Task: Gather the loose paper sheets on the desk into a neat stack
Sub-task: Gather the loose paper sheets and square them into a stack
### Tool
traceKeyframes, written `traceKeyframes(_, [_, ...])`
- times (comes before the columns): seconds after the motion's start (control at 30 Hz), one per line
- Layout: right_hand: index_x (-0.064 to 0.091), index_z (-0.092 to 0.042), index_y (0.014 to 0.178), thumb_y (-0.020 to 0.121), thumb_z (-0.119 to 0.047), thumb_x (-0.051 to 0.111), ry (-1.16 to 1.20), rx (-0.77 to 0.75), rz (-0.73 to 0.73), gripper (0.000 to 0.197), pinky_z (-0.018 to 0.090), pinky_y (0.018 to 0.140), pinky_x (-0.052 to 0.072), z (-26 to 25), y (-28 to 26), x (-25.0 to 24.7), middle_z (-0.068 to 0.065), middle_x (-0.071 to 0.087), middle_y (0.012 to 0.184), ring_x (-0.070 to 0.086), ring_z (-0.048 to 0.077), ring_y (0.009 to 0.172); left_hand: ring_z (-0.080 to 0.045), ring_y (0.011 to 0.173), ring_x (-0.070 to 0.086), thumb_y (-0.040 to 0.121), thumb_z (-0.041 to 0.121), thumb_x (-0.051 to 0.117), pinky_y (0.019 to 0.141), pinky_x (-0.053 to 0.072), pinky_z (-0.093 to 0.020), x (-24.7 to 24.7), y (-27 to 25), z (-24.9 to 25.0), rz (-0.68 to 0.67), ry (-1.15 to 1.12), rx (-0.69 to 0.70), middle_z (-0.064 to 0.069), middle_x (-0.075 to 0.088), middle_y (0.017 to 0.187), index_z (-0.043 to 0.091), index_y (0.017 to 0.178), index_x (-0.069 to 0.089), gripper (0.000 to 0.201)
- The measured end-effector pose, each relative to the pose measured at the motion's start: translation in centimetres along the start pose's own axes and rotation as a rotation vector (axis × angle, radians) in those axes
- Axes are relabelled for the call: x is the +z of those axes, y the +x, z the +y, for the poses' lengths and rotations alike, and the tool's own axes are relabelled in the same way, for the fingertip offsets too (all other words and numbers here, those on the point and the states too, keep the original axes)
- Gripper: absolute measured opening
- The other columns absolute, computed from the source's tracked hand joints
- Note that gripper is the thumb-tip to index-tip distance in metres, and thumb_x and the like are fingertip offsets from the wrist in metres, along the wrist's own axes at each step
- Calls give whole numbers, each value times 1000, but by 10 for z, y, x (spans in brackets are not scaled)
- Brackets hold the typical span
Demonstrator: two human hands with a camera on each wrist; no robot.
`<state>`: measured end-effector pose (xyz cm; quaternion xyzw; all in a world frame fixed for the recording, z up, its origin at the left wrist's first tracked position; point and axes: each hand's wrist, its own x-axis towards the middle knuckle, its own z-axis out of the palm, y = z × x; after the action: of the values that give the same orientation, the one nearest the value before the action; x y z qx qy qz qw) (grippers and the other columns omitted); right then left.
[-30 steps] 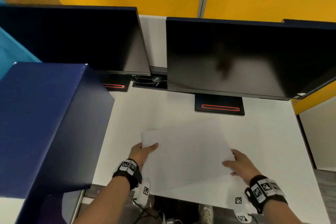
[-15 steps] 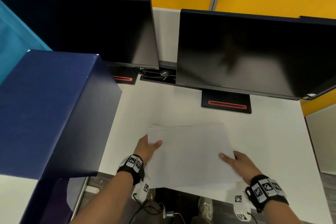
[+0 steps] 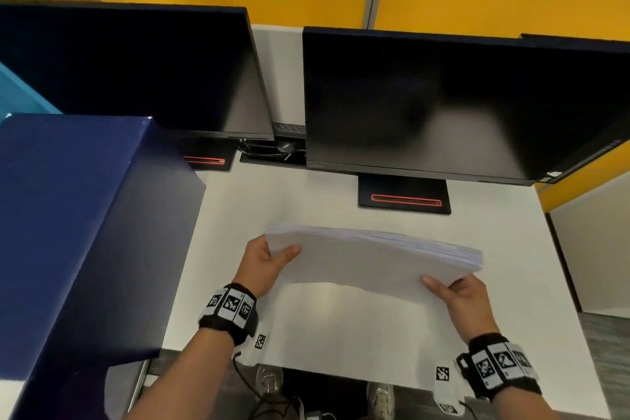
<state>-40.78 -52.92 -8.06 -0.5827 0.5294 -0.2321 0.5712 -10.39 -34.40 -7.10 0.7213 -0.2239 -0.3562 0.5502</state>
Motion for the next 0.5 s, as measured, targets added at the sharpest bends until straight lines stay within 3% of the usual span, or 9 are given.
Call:
traceKeyframes(0.07, [54, -22, 42, 73, -3, 81, -1, 43, -2, 45, 18, 52, 46, 5, 2, 3, -9, 62, 46, 58, 0, 41, -16, 89, 74, 85, 7, 74, 75, 57, -24, 5, 1, -6, -5, -24, -22, 7, 79, 90, 20, 99, 73, 20])
traceKeyframes(0.1, [55, -16, 46, 71, -7, 83, 11, 48, 10, 38, 21, 57, 47, 9, 4, 3, -6, 66, 52, 60, 3, 44, -13, 87, 74, 84, 5, 73, 75, 57, -23, 7, 2, -6, -7, -24, -18, 8, 79, 89, 20, 99, 73, 21])
traceKeyframes(0.2, [65, -11, 66, 70, -18, 86, -46, 64, 20, 22, 27, 69, 50, 17, 6, -2, 1, 71, 72, 66, 3, 56, -2, 80, 73, 81, -4, 75, 72, 54, -15, 7, 1, -7, -62, 26, 3, 13, 78, 84, 17, 94, 73, 25])
traceKeyframes(0.27, [71, -17, 83, 81, -10, 78, -119, 56, 0, 10, 32, 81, 52, 24, 5, -4, 1, 73, 89, 69, 2, 76, 0, 77, 72, 78, -4, 77, 71, 52, -11, 2, 1, -14, -78, 65, -7, 15, 78, 81, 19, 89, 74, 25])
traceKeyframes(0.33, [71, -12, 103, 91, -4, 65, -244, 70, -15, 15, 40, 96, 49, 24, 2, -4, 12, 70, 108, 67, 22, 101, 2, 66, 68, 80, 4, 78, 65, 50, -11, 1, 0, -20, -81, 128, -32, 17, 75, 72, 24, 82, 74, 20])
traceKeyframes(0.37, [68, -8, 110, 93, -6, 63, -259, 87, -13, 18, 38, 95, 48, 21, 3, -4, 15, 68, 113, 64, 29, 107, 2, 54, 61, 83, 10, 77, 57, 46, -12, 2, 1, -22, -71, 171, -33, 17, 69, 60, 25, 76, 71, 18])
traceKeyframes(0.4, [67, -7, 110, 92, -7, 65, -242, 101, -2, 18, 33, 88, 48, 18, 3, -3, 15, 67, 112, 64, 29, 104, 2, 46, 52, 86, 15, 74, 51, 41, -13, 3, 4, -25, -40, 228, -22, 15, 60, 51, 24, 71, 66, 20])
traceKeyframes(0.43, [68, -7, 107, 89, -9, 69, -195, 97, 10, 18, 30, 82, 48, 15, 5, -2, 13, 69, 108, 66, 23, 96, 2, 45, 50, 90, 20, 70, 50, 40, -14, 6, 6, -25, -7, 265, 4, 16, 56, 51, 23, 71, 62, 20])
traceKeyframes(0.5, [69, -5, 106, 83, -12, 76, -142, 88, 57, 25, 29, 78, 50, 9, 11, -1, 9, 73, 101, 70, 15, 84, 4, 60, 60, 97, 28, 59, 62, 46, -16, 11, 15, -20, 4, 331, 65, 14, 65, 70, 21, 90, 62, 10])
